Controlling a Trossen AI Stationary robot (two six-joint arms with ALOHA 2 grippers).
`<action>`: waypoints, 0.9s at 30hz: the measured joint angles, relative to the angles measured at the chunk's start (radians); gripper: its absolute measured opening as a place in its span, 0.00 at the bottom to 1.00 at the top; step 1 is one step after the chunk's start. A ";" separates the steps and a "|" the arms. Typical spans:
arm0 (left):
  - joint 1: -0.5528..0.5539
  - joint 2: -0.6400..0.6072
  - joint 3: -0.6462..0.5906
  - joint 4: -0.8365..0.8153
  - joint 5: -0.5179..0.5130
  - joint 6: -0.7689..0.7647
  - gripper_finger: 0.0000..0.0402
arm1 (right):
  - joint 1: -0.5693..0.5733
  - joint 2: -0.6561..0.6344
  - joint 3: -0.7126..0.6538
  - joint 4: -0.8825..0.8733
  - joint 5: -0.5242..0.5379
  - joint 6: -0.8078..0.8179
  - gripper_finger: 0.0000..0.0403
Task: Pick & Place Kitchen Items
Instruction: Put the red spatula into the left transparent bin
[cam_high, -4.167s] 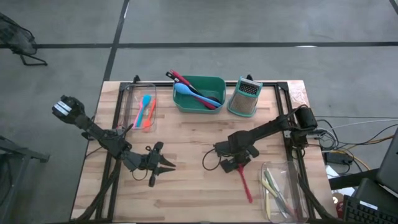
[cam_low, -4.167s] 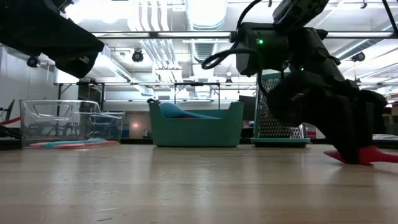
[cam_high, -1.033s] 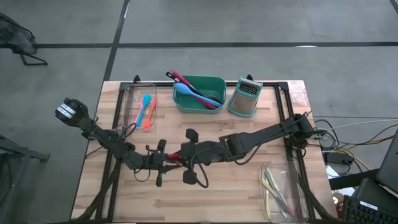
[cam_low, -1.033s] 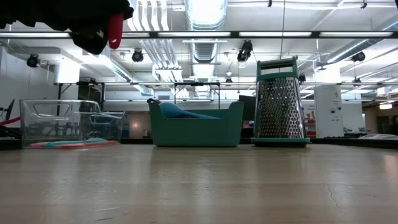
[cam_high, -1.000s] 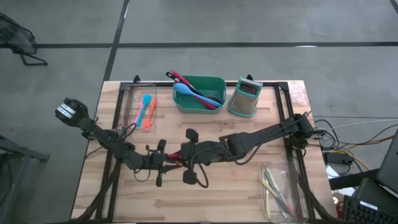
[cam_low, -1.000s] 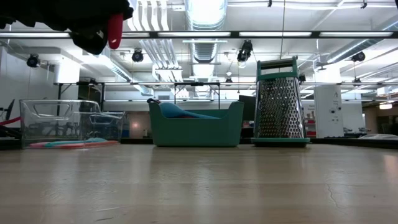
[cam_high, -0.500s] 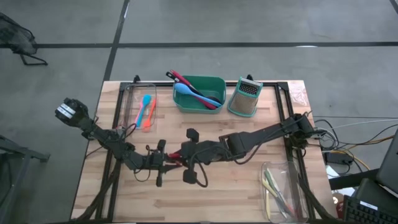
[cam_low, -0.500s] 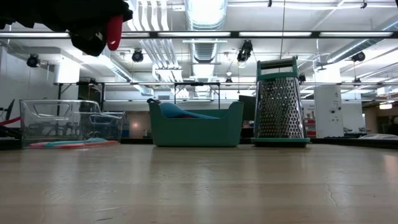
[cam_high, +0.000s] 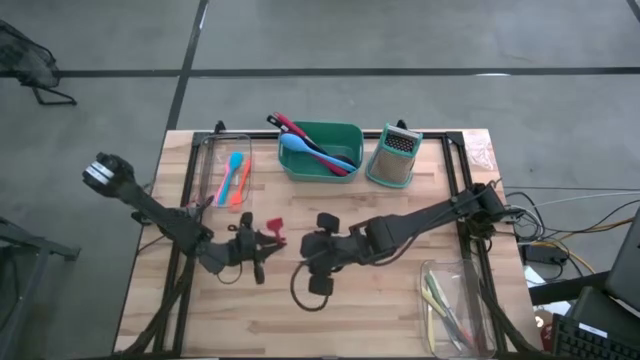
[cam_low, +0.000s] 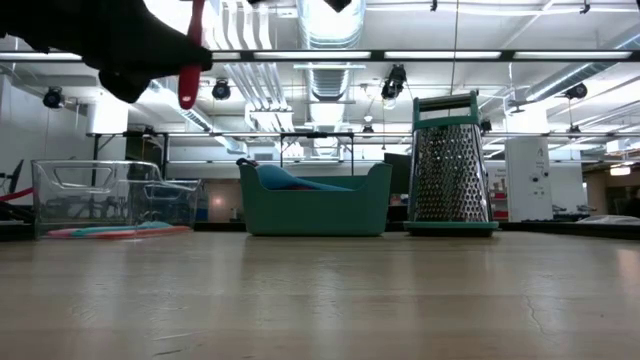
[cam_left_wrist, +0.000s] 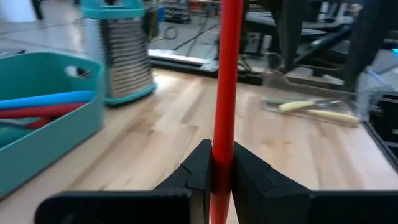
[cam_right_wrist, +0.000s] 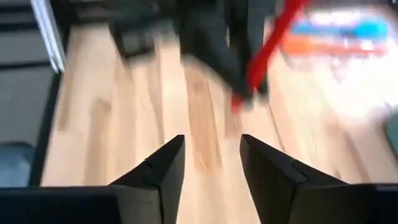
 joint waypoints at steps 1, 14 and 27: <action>0.000 -0.025 0.000 -0.042 -0.012 -0.017 0.10 | 0.002 -0.001 -0.008 -0.026 0.000 0.015 0.39; 0.021 -0.500 0.005 -0.848 -0.328 -0.422 0.11 | 0.069 -0.001 -0.269 0.006 0.083 0.179 0.49; 0.389 -0.707 0.036 -1.225 -0.184 -0.524 0.11 | 0.110 -0.001 -0.348 0.235 0.082 0.172 0.38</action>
